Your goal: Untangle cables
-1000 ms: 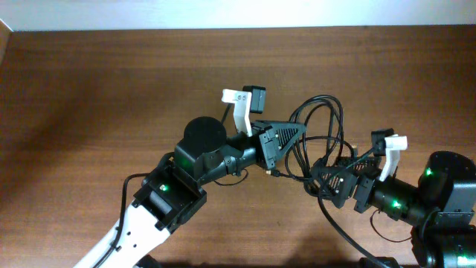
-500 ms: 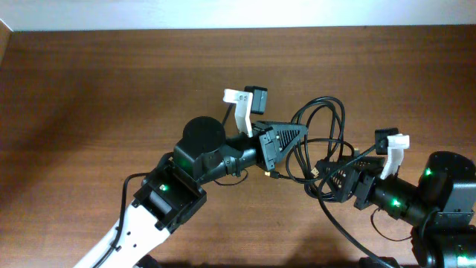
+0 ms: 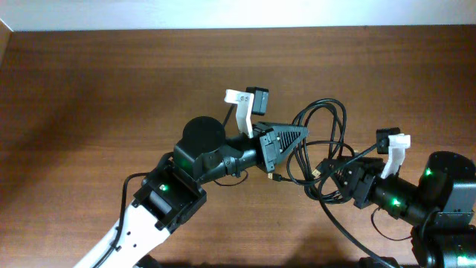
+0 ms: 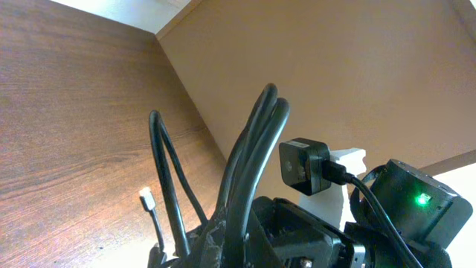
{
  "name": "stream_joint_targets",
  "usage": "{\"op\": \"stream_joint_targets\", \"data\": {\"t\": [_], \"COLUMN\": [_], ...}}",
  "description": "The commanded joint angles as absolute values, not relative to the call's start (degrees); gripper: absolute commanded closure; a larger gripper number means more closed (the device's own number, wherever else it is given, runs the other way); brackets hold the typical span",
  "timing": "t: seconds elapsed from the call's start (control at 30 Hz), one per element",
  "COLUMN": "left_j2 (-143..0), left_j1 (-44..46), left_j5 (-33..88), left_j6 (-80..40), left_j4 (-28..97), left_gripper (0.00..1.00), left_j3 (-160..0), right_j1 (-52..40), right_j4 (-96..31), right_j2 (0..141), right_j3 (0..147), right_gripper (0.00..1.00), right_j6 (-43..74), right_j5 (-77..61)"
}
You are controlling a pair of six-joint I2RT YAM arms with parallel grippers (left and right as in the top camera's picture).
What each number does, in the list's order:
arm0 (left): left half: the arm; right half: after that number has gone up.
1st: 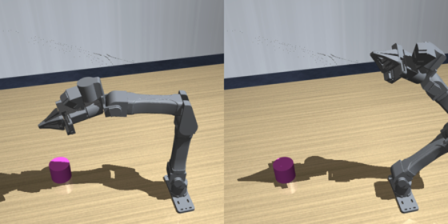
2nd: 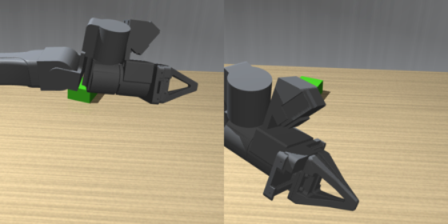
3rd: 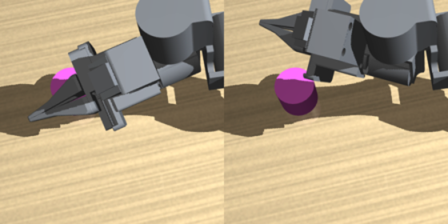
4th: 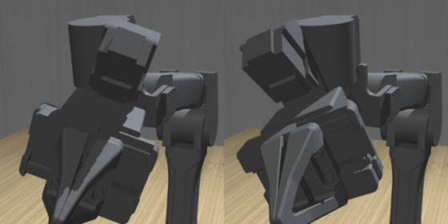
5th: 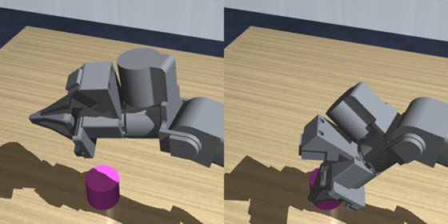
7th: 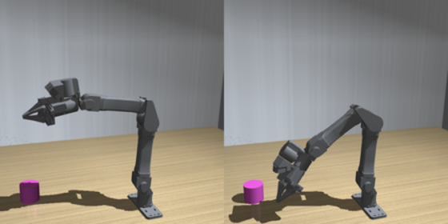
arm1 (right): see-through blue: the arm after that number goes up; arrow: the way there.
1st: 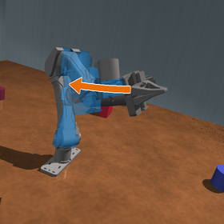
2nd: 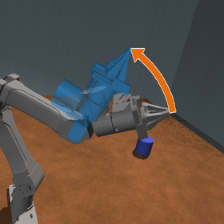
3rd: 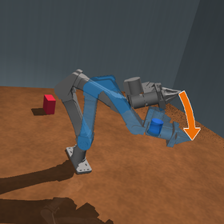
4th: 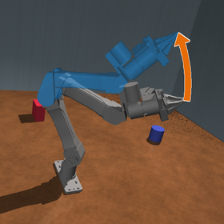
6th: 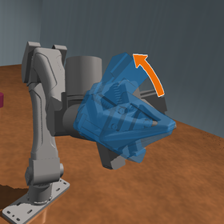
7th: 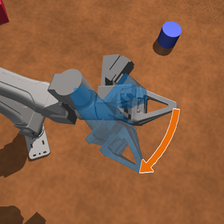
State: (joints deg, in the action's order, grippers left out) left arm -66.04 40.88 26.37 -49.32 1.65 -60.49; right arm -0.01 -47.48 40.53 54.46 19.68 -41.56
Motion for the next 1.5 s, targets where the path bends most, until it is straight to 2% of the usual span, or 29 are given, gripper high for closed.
{"op": "stream_joint_targets", "data": {"t": [0.0, 0.4, 0.67, 0.7, 0.73, 0.83, 0.87, 0.93, 1.07, 1.17, 1.47], "left_j2": [-65.69, -65.69, -65.69, -65.69, -65.69, -65.69, -65.69, -65.67, -65.67, -65.67, -65.67], "left_j1": [41.25, 41.25, 41.25, 41.25, 41.25, 41.25, 41.25, 41.25, 41.25, 41.25, 41.25], "left_j5": [27.64, 27.57, 27.18, 27.18, 27.18, 27.4, 27.7, 28.32, 29.61, 29.58, 29.65], "left_j6": [-50.28, -49.63, -49.21, -49.21, -49.21, -49.21, -49.23, -49.23, -49.25, -49.23, -49.25], "left_j4": [1.34, 4.51, 6.31, 6.31, 6.28, 6.28, 6.24, 6.07, 4.78, 4.75, 3.46], "left_gripper": [1.0, 1.0, 1.0, 1.0, 1.0, 1.0, 1.0, 1.0, 1.0, 1.0, 1.0], "left_j3": [-61.76, -61.76, -61.76, -61.76, -61.76, -61.76, -61.76, -61.76, -61.76, -61.76, -61.76], "right_j1": [-0.36, -0.36, -0.36, -0.36, -0.36, -0.36, -0.36, -0.36, -0.36, -0.38, -0.38], "right_j4": [-47.27, -46.17, -43.9, -43.9, -43.9, -43.92, -43.9, -43.92, -44.12, -44.12, -44.12], "right_j2": [40.27, 40.27, 40.27, 40.27, 40.27, 40.27, 40.27, 40.27, 40.27, 40.27, 40.27], "right_j3": [55.72, 55.72, 55.75, 55.72, 55.75, 55.72, 55.72, 55.72, 55.72, 55.72, 55.72], "right_gripper": [0.65, 0.87, 0.9, 0.89, 0.76, 0.46, 0.41, 0.39, 0.38, 0.47, 0.59], "right_j6": [19.57, 19.57, 19.57, 19.57, 19.57, 19.57, 19.57, 19.57, 19.57, 19.59, 19.59], "right_j5": [-41.3, -41.3, -41.3, -41.3, -41.3, -41.28, -41.28, -40.91, -39.79, -39.88, -40.47]}}
